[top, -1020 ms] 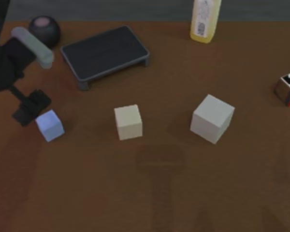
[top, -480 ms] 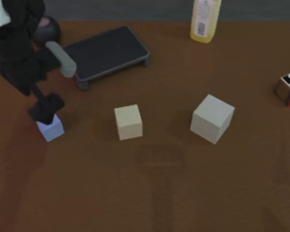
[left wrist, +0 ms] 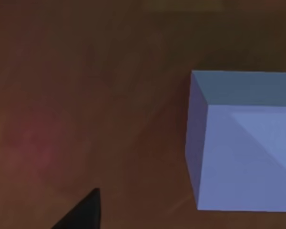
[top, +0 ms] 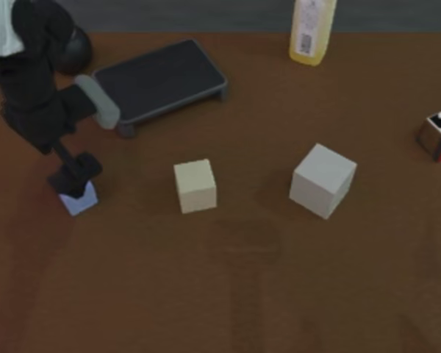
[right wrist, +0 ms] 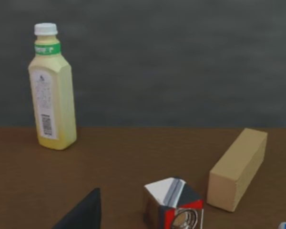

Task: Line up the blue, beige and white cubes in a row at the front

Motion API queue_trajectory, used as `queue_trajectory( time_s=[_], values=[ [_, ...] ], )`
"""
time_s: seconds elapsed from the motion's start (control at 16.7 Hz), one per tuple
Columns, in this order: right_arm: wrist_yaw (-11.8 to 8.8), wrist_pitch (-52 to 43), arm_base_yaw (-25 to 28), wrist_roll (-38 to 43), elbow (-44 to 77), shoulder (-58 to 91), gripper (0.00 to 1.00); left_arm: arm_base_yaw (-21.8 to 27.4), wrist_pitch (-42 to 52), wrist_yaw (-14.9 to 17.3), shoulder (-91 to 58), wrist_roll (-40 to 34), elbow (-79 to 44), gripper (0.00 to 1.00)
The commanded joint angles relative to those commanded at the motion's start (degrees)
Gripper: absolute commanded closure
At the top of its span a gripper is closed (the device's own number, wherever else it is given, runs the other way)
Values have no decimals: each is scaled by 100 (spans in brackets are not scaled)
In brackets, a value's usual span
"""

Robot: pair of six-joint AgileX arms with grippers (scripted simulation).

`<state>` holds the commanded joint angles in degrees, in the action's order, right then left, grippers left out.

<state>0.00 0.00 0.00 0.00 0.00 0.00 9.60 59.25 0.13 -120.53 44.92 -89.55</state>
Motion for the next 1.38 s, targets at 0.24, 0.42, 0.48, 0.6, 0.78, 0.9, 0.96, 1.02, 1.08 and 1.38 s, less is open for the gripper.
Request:
queue_trajectory(
  time_s=[0.24,0.42,0.48,0.6,0.78,0.9,0.96,1.02,1.08,1.38],
  values=[
    [0,0,0,0,0,0,0,1,-1031,3,-402,2,543,0],
    [0,0,0,0,0,0,0,2,-1320,5,-562,8,734,0],
    [0,0,0,0,0,0,0,2,-1320,5,-562,8,734,0],
    [0,0,0,0,0,0,0,2,-1320,5,-562,8,734,0],
    [0,0,0,0,0,0,0,2,-1320,5,-562,8,734,23],
    [0,0,0,0,0,0,0,2,-1320,5,-562,8,734,38],
    [0,0,0,0,0,0,0,2,-1320,5,-562,8,734,45],
    [0,0,0,0,0,0,0,2,-1320,5,-562,8,734,53],
    [0,0,0,0,0,0,0,2,-1320,5,-562,8,734,60],
    [0,0,0,0,0,0,0,2,-1320,5,-562,8,734,98]
  ],
)
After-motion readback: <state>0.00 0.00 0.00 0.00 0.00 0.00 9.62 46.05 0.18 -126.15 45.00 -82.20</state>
